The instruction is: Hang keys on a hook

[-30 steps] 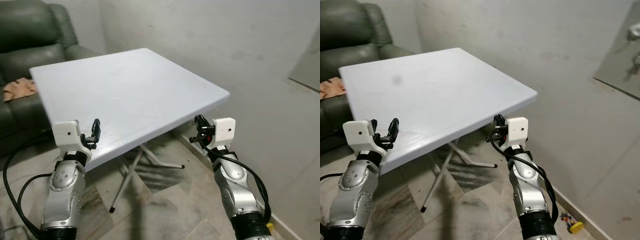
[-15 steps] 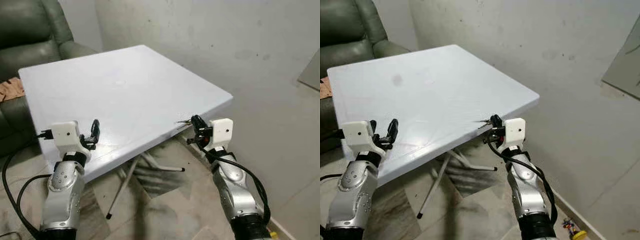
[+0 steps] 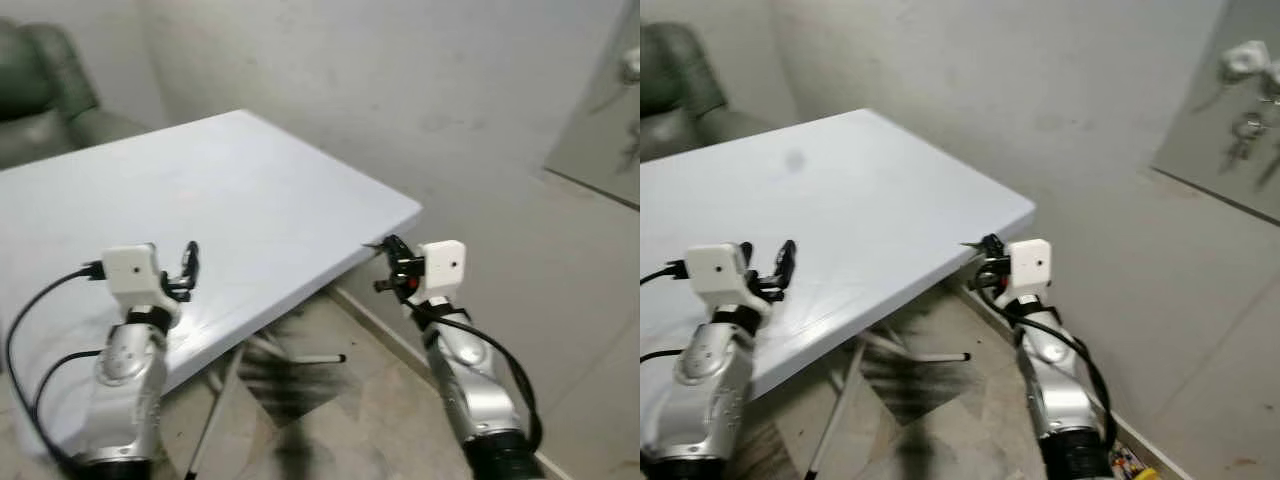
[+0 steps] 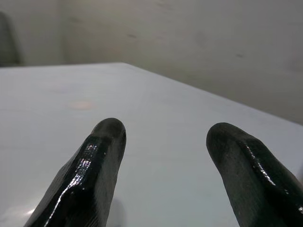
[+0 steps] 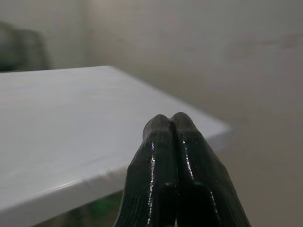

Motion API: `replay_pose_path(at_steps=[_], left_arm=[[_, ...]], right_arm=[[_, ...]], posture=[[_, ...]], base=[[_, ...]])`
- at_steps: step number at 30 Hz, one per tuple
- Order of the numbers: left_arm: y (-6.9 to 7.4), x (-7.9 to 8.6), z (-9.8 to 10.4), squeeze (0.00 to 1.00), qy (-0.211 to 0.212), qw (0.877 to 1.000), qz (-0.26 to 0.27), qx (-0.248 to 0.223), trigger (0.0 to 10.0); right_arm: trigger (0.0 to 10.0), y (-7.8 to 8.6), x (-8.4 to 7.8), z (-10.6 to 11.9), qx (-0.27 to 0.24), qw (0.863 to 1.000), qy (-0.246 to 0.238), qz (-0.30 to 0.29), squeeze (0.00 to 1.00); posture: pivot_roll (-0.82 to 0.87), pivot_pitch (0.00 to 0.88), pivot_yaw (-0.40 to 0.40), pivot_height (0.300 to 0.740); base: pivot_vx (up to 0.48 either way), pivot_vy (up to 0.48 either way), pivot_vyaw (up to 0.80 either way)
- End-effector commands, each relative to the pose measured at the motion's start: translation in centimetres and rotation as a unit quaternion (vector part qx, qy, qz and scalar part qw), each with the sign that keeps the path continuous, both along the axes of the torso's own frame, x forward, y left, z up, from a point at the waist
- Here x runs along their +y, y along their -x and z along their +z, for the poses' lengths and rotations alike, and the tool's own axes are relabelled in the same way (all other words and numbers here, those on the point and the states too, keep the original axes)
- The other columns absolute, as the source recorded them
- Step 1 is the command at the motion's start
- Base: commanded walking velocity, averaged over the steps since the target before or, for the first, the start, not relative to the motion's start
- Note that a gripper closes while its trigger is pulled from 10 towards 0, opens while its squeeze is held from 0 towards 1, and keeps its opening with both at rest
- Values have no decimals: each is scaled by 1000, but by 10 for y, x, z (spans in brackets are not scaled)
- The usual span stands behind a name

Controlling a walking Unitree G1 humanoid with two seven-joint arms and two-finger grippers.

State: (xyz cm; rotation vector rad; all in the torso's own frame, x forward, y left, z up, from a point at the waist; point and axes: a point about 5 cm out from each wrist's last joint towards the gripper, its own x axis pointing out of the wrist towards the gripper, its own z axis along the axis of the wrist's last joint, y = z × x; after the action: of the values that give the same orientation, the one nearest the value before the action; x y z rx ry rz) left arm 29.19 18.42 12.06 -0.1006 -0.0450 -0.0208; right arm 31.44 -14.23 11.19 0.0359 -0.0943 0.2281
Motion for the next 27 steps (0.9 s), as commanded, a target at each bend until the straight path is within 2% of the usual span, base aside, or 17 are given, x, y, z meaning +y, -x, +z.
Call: replay_pose_path(at_steps=[1, 27], left_arm=[[0, 10, 5, 0, -9, 1000, 15, -5, 10000], [2, 7, 2, 0, -9, 1000, 11, 3, 10000]], right_arm=[[10000, -2, 12, 6, -9, 1000, -7, 16, 0], [10000, -1, 13, 5, -5, 1000, -4, 21, 0]], posture=[[-69, 0, -10, 740], [-65, 0, -14, 740]], base=[[330, 0, -700], [319, 0, -701]])
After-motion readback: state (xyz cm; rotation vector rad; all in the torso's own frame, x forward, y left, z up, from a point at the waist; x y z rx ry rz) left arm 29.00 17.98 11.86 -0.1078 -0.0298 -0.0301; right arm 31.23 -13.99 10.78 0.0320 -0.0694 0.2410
